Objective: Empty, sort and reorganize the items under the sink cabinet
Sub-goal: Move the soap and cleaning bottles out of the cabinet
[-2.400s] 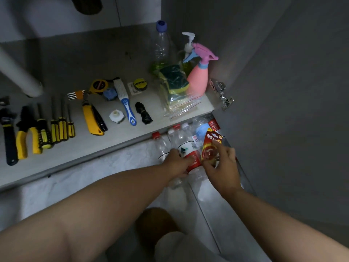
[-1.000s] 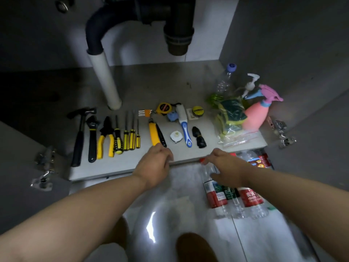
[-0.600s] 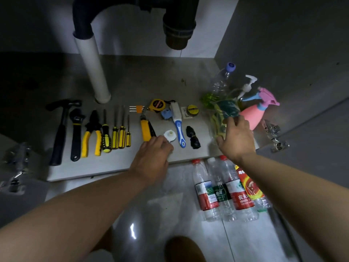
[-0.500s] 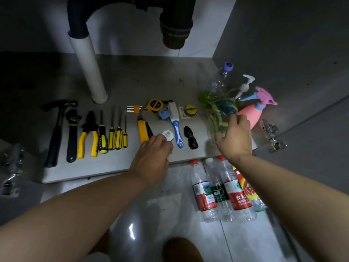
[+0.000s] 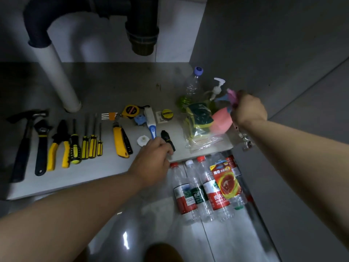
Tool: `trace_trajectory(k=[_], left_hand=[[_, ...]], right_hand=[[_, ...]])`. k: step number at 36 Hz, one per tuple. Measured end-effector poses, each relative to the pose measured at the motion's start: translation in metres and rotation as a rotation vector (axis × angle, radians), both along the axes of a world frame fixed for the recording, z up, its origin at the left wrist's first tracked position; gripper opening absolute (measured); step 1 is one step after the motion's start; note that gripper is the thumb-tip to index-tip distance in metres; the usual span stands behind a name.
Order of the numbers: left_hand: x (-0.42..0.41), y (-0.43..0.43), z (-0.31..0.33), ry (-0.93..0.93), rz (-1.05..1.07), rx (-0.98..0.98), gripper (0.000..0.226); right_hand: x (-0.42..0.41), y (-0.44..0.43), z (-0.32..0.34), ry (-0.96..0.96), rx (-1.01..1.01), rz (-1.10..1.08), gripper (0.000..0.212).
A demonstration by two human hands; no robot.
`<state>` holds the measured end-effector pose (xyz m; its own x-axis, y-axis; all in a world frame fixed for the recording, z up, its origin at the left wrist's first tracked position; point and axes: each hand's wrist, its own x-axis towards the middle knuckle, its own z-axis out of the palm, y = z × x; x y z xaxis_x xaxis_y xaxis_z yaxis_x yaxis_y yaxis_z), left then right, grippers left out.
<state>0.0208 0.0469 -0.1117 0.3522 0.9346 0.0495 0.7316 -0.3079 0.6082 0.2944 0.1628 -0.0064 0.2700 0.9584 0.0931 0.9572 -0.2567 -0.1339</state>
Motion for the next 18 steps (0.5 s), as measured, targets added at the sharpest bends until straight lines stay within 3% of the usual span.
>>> trace_trajectory(k=[10, 12, 18], left_hand=[[0.056, 0.006, 0.084, 0.112, -0.256, -0.247, 0.024], [0.071, -0.006, 0.097, 0.163, -0.309, -0.280, 0.017], [0.106, -0.056, 0.111, 0.276, -0.452, -0.380, 0.020]], right_hand=[[0.027, -0.102, 0.081, 0.173, 0.342, 0.194, 0.014], [0.039, -0.136, 0.091, 0.204, 0.286, 0.225, 0.007], [0.074, -0.240, 0.073, 0.220, -0.099, 0.191, 0.015]])
